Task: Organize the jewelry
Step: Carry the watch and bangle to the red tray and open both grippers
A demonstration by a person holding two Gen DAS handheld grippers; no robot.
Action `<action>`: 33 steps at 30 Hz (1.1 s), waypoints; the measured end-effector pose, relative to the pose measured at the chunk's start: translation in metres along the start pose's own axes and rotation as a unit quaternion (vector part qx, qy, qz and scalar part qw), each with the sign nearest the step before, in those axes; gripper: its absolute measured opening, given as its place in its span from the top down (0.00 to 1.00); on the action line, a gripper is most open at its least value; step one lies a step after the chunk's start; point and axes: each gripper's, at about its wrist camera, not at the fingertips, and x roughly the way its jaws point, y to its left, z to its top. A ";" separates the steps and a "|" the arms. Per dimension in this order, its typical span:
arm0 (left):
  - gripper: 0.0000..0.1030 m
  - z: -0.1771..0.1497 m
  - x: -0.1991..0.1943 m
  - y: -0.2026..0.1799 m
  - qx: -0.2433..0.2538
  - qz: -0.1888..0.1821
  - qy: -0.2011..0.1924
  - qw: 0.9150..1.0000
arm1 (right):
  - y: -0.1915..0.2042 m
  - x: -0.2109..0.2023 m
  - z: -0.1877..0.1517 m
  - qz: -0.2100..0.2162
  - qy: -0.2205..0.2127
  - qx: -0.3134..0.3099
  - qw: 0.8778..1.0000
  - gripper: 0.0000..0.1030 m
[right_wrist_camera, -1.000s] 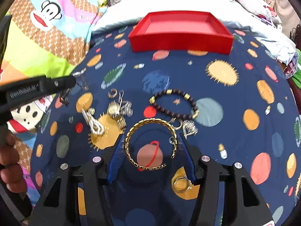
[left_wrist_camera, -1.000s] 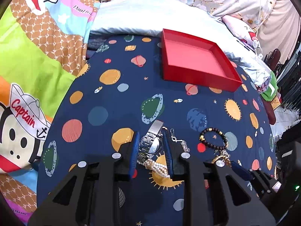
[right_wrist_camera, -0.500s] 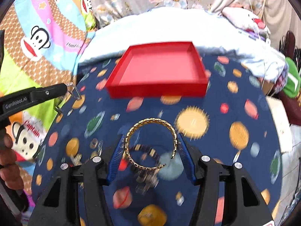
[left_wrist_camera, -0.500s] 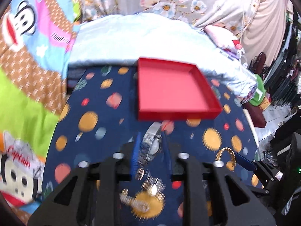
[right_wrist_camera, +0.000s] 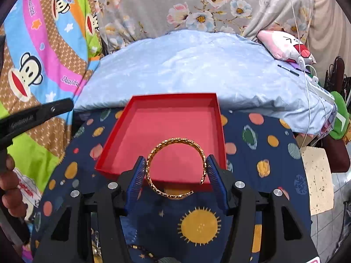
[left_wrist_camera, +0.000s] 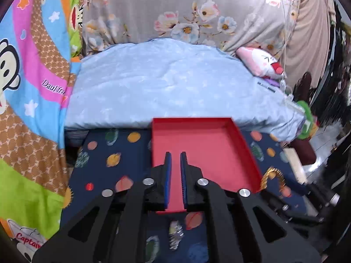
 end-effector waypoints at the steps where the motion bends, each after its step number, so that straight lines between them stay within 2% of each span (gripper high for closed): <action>1: 0.75 -0.009 0.002 0.003 -0.003 0.000 0.013 1.000 | -0.001 0.002 -0.005 0.001 0.005 0.003 1.000 0.46; 2: 0.61 -0.024 0.008 0.008 -0.012 0.002 0.034 0.999 | -0.002 0.004 -0.010 0.002 0.012 0.008 1.000 0.46; 4: 0.56 -0.048 0.017 0.012 -0.021 0.006 0.057 0.998 | -0.004 0.009 -0.022 -0.002 0.024 0.015 1.000 0.46; 7: 0.56 -0.079 0.038 0.015 -0.027 0.017 0.099 0.995 | -0.008 0.012 -0.033 0.001 0.035 0.027 0.999 0.46; 13: 0.57 -0.107 0.074 0.012 -0.035 0.008 0.131 0.991 | -0.008 0.008 -0.042 -0.006 0.038 0.031 0.999 0.46; 15: 0.59 -0.115 0.081 0.010 -0.034 0.007 0.139 0.990 | -0.009 0.006 -0.043 -0.009 0.037 0.033 0.999 0.46; 19: 0.80 -0.123 0.092 0.009 -0.037 -0.005 0.158 0.987 | -0.011 0.006 -0.043 -0.008 0.036 0.038 0.999 0.46; 25: 0.84 -0.121 0.081 0.005 -0.033 -0.013 0.154 0.987 | -0.011 0.005 -0.043 -0.008 0.036 0.037 0.999 0.46; 33: 0.85 -0.099 0.035 0.000 -0.039 -0.043 0.124 0.991 | -0.009 0.001 -0.039 -0.005 0.029 0.036 0.999 0.46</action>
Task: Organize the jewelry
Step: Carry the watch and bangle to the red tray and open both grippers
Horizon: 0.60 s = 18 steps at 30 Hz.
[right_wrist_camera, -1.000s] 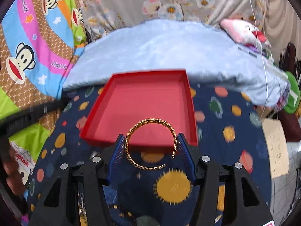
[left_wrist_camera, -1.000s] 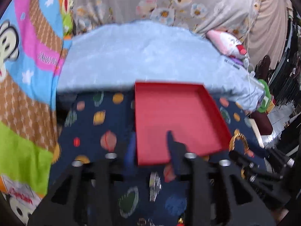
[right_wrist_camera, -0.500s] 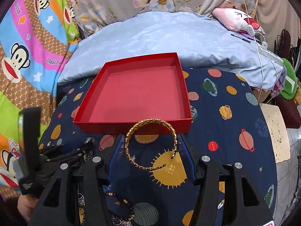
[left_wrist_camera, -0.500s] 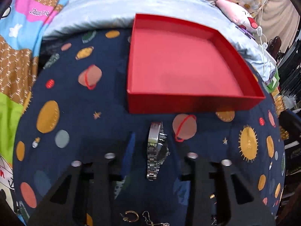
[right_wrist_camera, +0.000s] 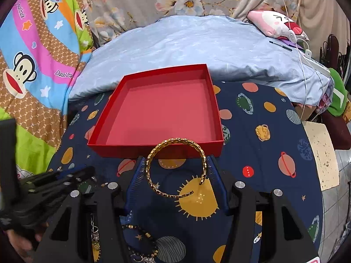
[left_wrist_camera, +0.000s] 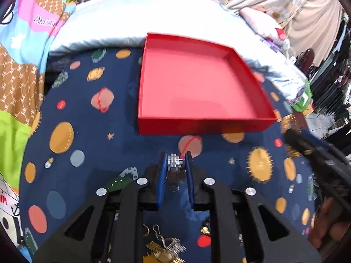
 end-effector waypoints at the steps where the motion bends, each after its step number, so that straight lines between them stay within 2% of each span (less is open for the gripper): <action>1: 0.89 0.003 -0.007 -0.002 0.001 -0.005 -0.005 1.000 | 0.001 -0.001 0.001 0.000 -0.001 -0.002 1.000 0.46; 4: 0.90 0.017 -0.028 -0.008 0.008 -0.016 -0.026 0.999 | 0.001 -0.002 0.006 0.002 -0.006 -0.005 1.000 0.46; 11: 0.90 0.077 -0.061 -0.022 0.031 -0.037 -0.076 0.996 | -0.002 -0.003 0.030 0.006 -0.022 -0.010 1.000 0.46; 14: 0.90 0.104 -0.062 -0.030 0.050 -0.025 -0.103 0.993 | -0.004 0.002 0.044 0.005 -0.028 -0.016 0.999 0.46; 18: 0.90 0.146 -0.042 -0.035 0.053 -0.022 -0.111 0.992 | -0.011 0.026 0.079 0.006 -0.029 -0.019 0.999 0.46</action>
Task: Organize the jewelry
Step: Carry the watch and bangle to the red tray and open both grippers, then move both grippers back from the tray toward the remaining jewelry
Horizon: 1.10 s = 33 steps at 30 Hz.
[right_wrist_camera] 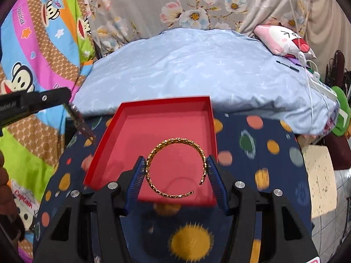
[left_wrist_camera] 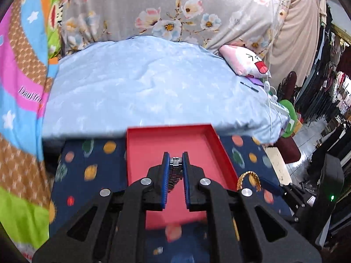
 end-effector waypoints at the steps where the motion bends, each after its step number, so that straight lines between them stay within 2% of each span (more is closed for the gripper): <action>1: 0.90 0.008 0.010 0.002 -0.002 0.005 0.001 1.000 | -0.002 0.007 0.007 0.001 0.003 0.001 1.000 0.46; 6: 0.90 0.047 0.072 0.016 -0.021 0.001 0.012 1.000 | -0.016 0.078 0.060 0.027 0.046 0.019 0.998 0.46; 9: 0.90 0.061 0.110 0.024 -0.021 0.022 0.009 1.000 | -0.018 0.117 0.076 0.011 0.062 0.020 0.998 0.46; 13: 0.90 0.056 0.147 0.036 -0.035 0.032 0.022 0.999 | -0.018 0.167 0.079 0.006 0.097 0.024 0.995 0.46; 16: 0.90 0.034 0.172 0.043 -0.038 0.047 0.053 0.997 | -0.017 0.187 0.068 -0.011 0.123 0.008 0.992 0.45; 18: 0.90 0.016 0.181 0.045 -0.035 0.054 0.079 0.995 | -0.011 0.186 0.061 -0.029 0.121 -0.019 0.992 0.42; 21: 0.89 -0.007 0.186 0.046 -0.035 0.062 0.118 0.991 | -0.006 0.179 0.054 -0.023 0.124 -0.031 0.991 0.32; 22: 0.89 -0.016 0.185 0.047 -0.038 0.065 0.131 0.988 | -0.004 0.175 0.051 -0.028 0.123 -0.036 0.991 0.31; 24: 0.80 -0.030 0.174 0.048 -0.043 0.063 0.142 0.987 | -0.003 0.161 0.047 -0.042 0.114 -0.046 0.991 0.29; 25: 0.67 -0.034 0.168 0.048 -0.043 0.061 0.142 0.987 | -0.003 0.152 0.045 -0.043 0.109 -0.049 0.992 0.28; 27: 0.54 -0.042 0.146 0.051 -0.049 0.059 0.130 0.989 | -0.008 0.132 0.043 -0.044 0.095 -0.044 0.994 0.24; 30: 0.49 -0.052 0.110 0.056 -0.055 0.047 0.113 0.991 | -0.015 0.096 0.033 -0.044 0.075 -0.031 0.996 0.22; 33: 0.47 -0.065 0.074 0.059 -0.063 0.057 0.090 0.992 | -0.023 0.054 0.016 -0.035 0.056 -0.004 0.998 0.20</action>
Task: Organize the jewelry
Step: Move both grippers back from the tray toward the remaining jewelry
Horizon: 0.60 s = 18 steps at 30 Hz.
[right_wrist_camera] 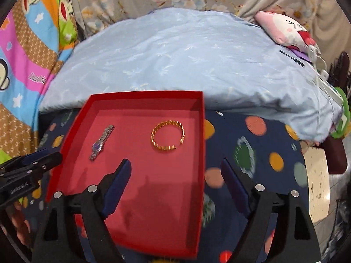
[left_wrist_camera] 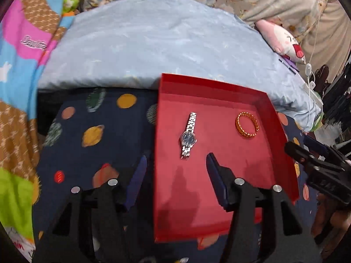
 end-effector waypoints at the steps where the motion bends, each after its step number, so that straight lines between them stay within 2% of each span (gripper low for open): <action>1: 0.47 -0.005 -0.008 0.002 -0.001 -0.002 -0.005 1.000 | -0.003 -0.008 -0.007 0.001 -0.004 0.005 1.000 0.20; 6: 0.42 -0.049 -0.057 0.007 0.001 0.019 -0.033 0.999 | -0.009 -0.060 -0.059 0.001 -0.017 0.026 1.000 0.19; 8: 0.41 -0.066 -0.071 0.003 0.017 0.027 -0.033 0.999 | -0.006 -0.077 -0.084 -0.007 -0.016 0.025 1.000 0.19; 11: 0.38 -0.094 -0.087 -0.003 0.035 0.033 -0.029 0.998 | -0.001 -0.095 -0.114 0.003 -0.009 0.029 1.000 0.19; 18: 0.36 -0.152 -0.110 -0.001 0.038 0.040 -0.011 0.998 | 0.025 -0.116 -0.176 0.024 0.010 0.016 1.000 0.19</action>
